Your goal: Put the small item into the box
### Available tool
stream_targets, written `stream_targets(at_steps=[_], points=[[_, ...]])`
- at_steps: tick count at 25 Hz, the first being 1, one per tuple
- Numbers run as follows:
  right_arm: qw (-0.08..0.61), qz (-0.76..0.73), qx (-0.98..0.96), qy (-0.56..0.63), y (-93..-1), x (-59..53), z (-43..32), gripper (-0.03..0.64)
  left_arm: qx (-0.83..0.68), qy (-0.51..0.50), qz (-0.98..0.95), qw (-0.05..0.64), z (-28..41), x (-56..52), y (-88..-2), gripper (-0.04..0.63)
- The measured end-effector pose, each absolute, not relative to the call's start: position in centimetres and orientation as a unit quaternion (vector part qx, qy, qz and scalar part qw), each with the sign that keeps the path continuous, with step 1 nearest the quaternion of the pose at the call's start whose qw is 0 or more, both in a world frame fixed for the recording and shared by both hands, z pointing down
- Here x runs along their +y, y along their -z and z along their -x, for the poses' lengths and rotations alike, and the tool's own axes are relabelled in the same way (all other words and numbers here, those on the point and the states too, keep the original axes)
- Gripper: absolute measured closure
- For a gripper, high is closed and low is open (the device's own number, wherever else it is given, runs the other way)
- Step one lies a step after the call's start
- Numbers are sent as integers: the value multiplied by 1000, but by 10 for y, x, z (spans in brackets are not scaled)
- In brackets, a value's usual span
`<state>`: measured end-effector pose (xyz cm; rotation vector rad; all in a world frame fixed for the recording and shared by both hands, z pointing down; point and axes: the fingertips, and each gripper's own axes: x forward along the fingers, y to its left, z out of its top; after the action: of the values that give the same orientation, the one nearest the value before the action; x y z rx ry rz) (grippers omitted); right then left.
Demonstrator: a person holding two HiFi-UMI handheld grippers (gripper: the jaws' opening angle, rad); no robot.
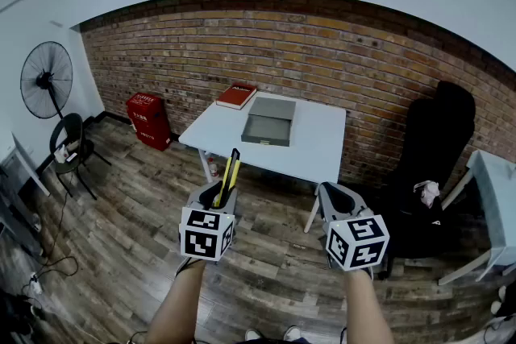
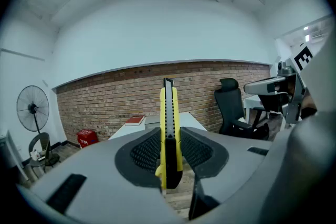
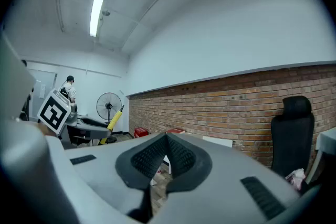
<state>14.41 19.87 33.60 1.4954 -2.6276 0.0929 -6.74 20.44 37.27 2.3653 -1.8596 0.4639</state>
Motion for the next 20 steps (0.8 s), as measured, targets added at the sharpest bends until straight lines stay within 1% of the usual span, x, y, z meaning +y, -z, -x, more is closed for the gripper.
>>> stream_targets(at_steps=[20], points=[[68, -494, -866, -27, -343, 189, -111, 595, -603, -157, -781, 49, 92, 191, -386, 465]])
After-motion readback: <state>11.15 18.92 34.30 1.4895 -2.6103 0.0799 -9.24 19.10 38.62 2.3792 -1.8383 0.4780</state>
